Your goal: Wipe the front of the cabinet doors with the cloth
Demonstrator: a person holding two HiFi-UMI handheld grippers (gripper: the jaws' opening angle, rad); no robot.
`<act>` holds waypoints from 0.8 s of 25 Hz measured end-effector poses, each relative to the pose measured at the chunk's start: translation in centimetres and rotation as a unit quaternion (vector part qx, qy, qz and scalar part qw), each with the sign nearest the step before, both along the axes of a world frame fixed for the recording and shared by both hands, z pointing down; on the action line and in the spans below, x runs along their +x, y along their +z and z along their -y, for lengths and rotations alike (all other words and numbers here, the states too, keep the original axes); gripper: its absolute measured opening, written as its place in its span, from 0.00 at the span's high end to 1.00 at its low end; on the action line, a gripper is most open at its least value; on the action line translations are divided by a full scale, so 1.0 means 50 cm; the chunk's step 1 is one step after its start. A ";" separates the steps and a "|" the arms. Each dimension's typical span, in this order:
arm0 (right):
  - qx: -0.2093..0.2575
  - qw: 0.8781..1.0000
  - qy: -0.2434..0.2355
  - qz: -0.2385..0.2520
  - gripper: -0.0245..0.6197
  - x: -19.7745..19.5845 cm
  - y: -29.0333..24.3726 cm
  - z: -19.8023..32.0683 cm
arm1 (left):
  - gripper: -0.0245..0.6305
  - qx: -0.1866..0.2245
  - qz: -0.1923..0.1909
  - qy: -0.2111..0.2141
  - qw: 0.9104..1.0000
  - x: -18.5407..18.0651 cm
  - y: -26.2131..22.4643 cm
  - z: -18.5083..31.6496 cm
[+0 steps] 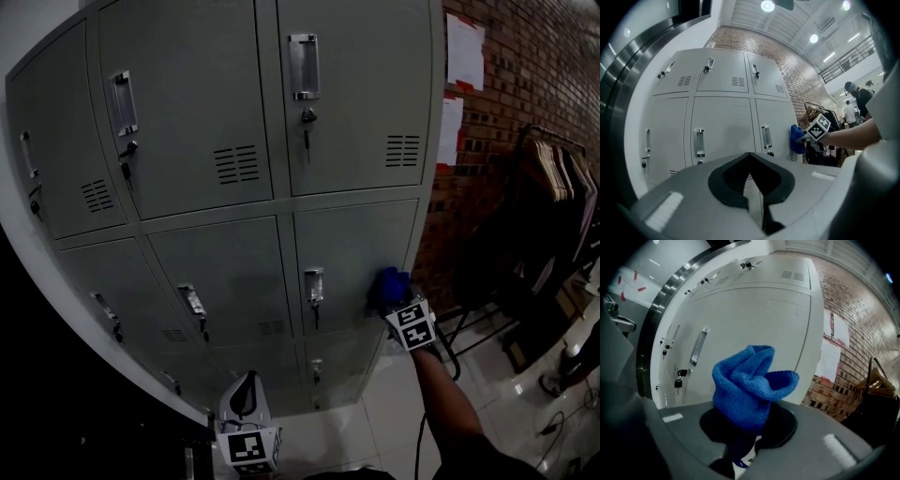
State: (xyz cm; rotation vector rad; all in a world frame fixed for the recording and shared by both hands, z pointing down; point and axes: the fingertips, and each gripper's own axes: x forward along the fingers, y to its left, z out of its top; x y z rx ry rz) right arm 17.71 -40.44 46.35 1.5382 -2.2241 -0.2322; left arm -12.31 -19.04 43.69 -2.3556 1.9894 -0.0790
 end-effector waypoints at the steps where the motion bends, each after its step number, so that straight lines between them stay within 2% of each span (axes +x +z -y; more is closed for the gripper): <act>1: -0.002 1.000 0.007 -0.002 0.83 0.014 0.003 0.001 | 0.94 0.001 -0.001 0.002 1.000 0.002 -0.003 0.000; 6: -0.009 0.999 0.039 -0.010 0.83 0.064 0.007 0.004 | 0.94 -0.004 0.000 0.006 1.000 0.006 0.014 0.001; 10: -0.016 0.999 0.045 0.017 0.83 0.077 0.028 -0.007 | 0.94 -0.005 0.002 0.006 1.000 0.007 0.009 -0.003; 20: -0.085 0.994 0.065 0.016 0.83 0.066 0.170 -0.004 | 0.94 -0.018 0.006 -0.003 1.000 -0.004 0.023 -0.002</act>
